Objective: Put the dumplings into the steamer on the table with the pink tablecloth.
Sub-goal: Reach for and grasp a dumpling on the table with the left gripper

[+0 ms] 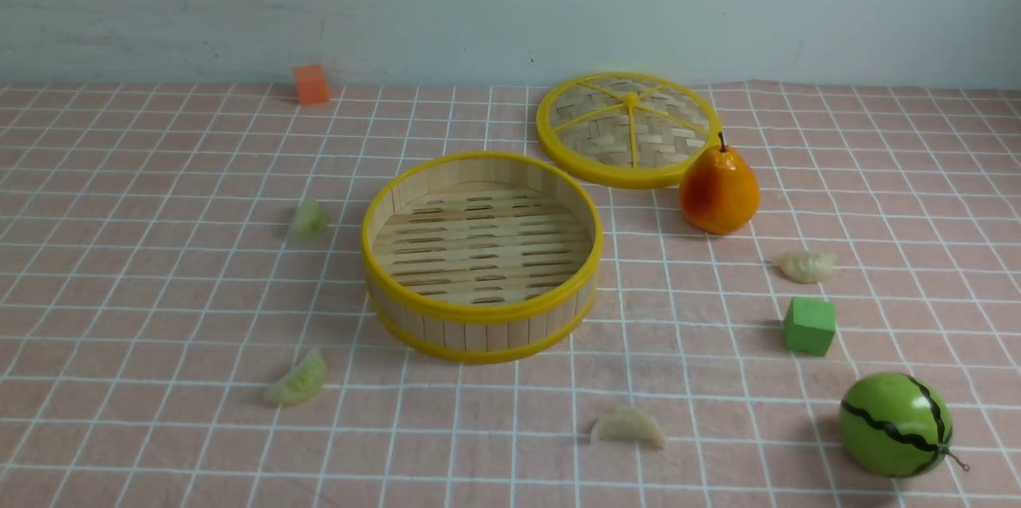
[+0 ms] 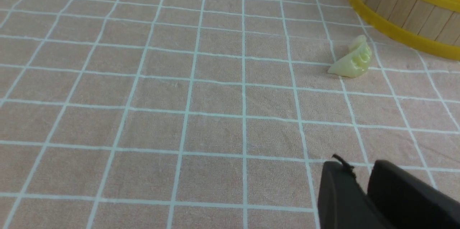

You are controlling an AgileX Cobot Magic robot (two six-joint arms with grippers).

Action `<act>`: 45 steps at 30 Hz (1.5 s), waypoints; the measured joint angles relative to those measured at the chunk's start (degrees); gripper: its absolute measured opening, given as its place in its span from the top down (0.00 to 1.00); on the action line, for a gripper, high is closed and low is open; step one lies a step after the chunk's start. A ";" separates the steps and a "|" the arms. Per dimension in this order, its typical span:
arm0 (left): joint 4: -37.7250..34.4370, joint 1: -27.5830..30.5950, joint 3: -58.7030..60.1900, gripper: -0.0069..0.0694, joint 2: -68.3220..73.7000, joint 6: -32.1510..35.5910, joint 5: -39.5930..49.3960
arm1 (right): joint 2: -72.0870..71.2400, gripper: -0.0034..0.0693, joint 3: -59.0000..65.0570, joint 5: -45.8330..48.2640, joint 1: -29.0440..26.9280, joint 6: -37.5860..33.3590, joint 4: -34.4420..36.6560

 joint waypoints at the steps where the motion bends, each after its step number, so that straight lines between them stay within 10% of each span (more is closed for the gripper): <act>1: 0.00 0.00 0.00 0.75 0.00 0.00 -0.61 | 0.00 0.62 0.00 0.00 0.00 0.00 0.00; 10: 1.29 0.00 0.06 0.74 0.00 0.06 -21.34 | 0.00 0.62 0.31 -2.79 0.00 0.00 0.01; 18: 1.67 0.00 0.06 0.73 0.00 0.00 -38.63 | 0.00 0.62 0.63 -25.68 0.00 0.00 -0.05; 27: 1.54 0.00 0.06 0.72 0.00 -26.85 -50.82 | 0.00 0.62 0.63 -51.60 0.00 9.76 -1.63; 37: 14.02 0.00 -23.29 0.93 10.30 -32.66 -34.21 | 6.32 0.95 -14.09 -41.06 0.00 11.59 -2.43; 45: 16.97 0.00 -35.80 0.93 38.66 -38.07 -30.61 | 26.27 0.97 -24.50 -19.39 0.00 0.12 -4.84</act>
